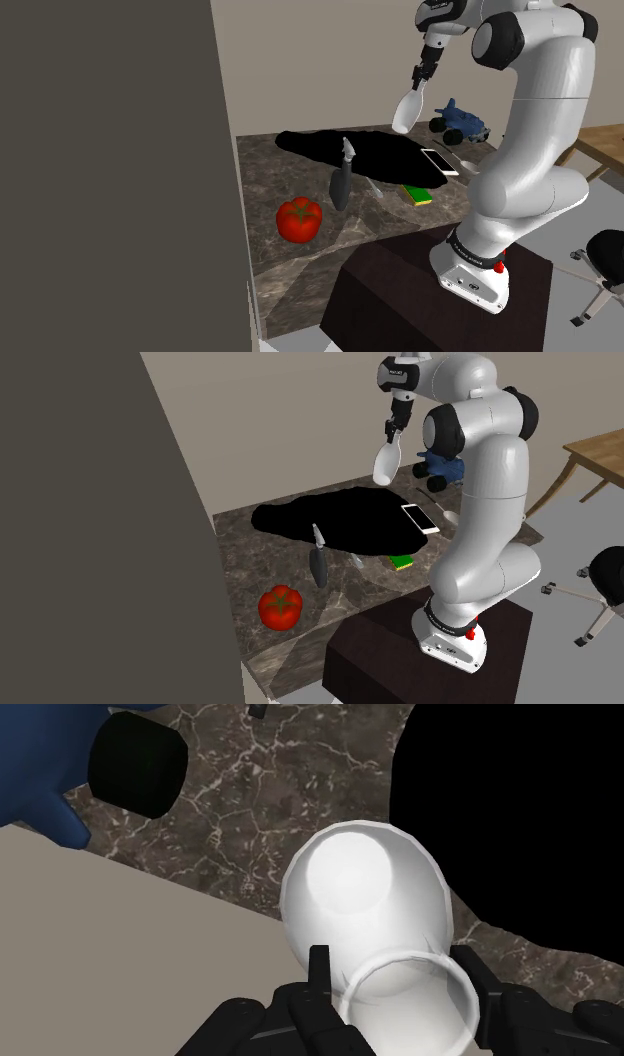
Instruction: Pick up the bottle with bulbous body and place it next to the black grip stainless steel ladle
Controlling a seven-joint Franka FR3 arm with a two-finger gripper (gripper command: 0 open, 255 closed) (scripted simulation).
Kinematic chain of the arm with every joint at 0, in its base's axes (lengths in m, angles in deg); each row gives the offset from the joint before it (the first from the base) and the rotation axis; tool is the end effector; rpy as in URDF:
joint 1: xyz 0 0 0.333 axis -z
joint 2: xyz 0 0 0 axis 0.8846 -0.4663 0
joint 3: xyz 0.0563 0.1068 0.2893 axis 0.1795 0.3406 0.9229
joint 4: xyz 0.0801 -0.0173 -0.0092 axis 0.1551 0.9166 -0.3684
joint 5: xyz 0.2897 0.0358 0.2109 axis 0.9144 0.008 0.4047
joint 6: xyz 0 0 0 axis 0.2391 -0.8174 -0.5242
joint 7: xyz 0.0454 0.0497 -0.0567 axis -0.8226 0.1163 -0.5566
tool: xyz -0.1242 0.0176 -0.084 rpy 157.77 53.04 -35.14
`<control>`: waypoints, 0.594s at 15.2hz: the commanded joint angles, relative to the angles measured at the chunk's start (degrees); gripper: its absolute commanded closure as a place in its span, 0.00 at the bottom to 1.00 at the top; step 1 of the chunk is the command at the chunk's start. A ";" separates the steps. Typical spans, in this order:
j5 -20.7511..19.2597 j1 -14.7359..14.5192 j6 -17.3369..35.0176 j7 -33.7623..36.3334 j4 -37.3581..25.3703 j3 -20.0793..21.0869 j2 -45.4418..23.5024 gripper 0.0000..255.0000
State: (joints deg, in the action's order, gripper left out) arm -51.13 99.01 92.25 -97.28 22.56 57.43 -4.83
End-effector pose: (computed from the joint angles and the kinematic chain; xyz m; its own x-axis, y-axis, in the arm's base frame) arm 0.4348 -0.4935 0.4011 0.9825 -0.1851 -0.0195 -0.1855 -0.9824 -0.0207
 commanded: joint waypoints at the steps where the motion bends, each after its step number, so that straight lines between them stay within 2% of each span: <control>1: 0.00 -0.01 0.12 0.00 0.12 0.00 0.06 1.00; 4: 0.00 -0.01 0.12 0.00 0.12 0.00 0.06 1.00; 5: -0.01 -0.01 0.12 0.00 0.13 0.00 0.06 0.00; 9: 0.00 -0.01 0.11 -0.01 0.10 0.00 0.05 0.00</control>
State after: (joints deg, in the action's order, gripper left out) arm -51.14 99.00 92.36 -97.29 22.66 57.42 -4.78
